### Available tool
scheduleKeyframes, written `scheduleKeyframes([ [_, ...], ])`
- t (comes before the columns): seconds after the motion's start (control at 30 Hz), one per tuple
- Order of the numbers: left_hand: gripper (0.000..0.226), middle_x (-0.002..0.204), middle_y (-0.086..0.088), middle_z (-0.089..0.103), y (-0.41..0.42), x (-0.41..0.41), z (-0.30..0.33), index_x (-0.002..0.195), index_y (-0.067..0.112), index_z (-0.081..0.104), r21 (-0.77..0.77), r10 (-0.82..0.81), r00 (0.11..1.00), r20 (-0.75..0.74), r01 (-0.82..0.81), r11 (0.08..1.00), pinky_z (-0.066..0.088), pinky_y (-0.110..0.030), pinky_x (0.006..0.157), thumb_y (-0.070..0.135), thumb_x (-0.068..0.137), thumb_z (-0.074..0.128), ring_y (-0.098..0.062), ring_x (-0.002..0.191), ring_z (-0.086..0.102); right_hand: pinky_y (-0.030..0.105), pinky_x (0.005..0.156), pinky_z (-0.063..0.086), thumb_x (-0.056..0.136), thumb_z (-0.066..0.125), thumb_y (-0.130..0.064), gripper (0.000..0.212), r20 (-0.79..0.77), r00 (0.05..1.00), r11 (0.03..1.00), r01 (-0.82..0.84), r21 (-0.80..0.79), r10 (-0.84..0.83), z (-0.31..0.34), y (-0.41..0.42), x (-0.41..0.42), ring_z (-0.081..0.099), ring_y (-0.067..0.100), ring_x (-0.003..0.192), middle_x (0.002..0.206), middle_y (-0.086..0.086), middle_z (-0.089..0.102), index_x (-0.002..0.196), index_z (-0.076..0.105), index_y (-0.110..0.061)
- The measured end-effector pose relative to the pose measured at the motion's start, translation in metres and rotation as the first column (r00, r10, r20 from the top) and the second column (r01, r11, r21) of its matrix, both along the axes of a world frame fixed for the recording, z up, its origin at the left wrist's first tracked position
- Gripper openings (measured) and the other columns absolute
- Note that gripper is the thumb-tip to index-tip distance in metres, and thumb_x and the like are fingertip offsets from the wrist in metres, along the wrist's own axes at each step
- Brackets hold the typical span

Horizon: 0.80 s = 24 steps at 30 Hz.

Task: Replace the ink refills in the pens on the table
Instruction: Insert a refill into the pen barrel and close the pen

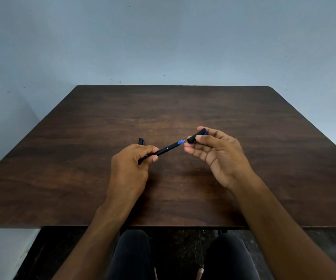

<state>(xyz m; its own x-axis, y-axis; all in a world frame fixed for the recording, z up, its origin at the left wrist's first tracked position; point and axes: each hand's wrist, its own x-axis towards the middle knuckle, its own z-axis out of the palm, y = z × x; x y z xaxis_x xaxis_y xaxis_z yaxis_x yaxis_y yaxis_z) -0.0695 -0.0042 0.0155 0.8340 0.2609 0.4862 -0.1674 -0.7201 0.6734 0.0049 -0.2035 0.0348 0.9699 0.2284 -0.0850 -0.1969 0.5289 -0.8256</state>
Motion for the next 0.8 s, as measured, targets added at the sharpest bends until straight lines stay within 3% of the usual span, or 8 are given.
scheduleKeyframes([
  [0.3, 0.026, 0.092, 0.019, 0.066, -0.001, 0.0, -0.001, 0.105, 0.021, 0.077, 0.027, 0.001, 1.0, -0.028, 0.0, 1.0, 0.04, 0.0, 0.08, 0.01, 0.081, 0.077, 0.006, 0.086, 0.06, 0.041, 0.073, 0.063, 0.091, 0.06, 0.014, 0.028, 0.017, 1.0, 1.0, -0.007, 0.005, 0.007, -0.002, 0.002, -0.002, 0.077, 0.037, 0.085, 0.094, 0.027, 0.075, 0.118, 0.061, 0.008],
  [0.47, 0.025, 0.095, 0.014, 0.07, -0.003, 0.0, 0.0, 0.105, 0.021, 0.077, 0.06, -0.005, 1.0, -0.025, 0.006, 0.998, 0.043, -0.007, 0.082, 0.012, 0.082, 0.077, -0.001, 0.088, 0.062, 0.042, 0.074, 0.063, 0.09, 0.063, 0.013, 0.027, 0.041, 0.999, 0.999, -0.001, -0.048, 0.003, -0.005, 0.002, -0.001, 0.077, 0.039, 0.086, 0.092, 0.026, 0.076, 0.117, 0.062, 0.007],
  [0.8, 0.023, 0.093, 0.014, 0.069, -0.006, 0.001, -0.001, 0.104, 0.02, 0.076, 0.085, 0.003, 1.0, -0.002, -0.003, 0.996, 0.039, -0.001, 0.078, 0.011, 0.084, 0.076, 0.001, 0.084, 0.06, 0.04, 0.072, 0.063, 0.089, 0.068, 0.009, 0.026, 0.098, 0.995, 0.989, 0.001, -0.145, 0.013, -0.009, 0.01, -0.005, 0.077, 0.04, 0.083, 0.097, 0.027, 0.076, 0.114, 0.066, 0.003],
])
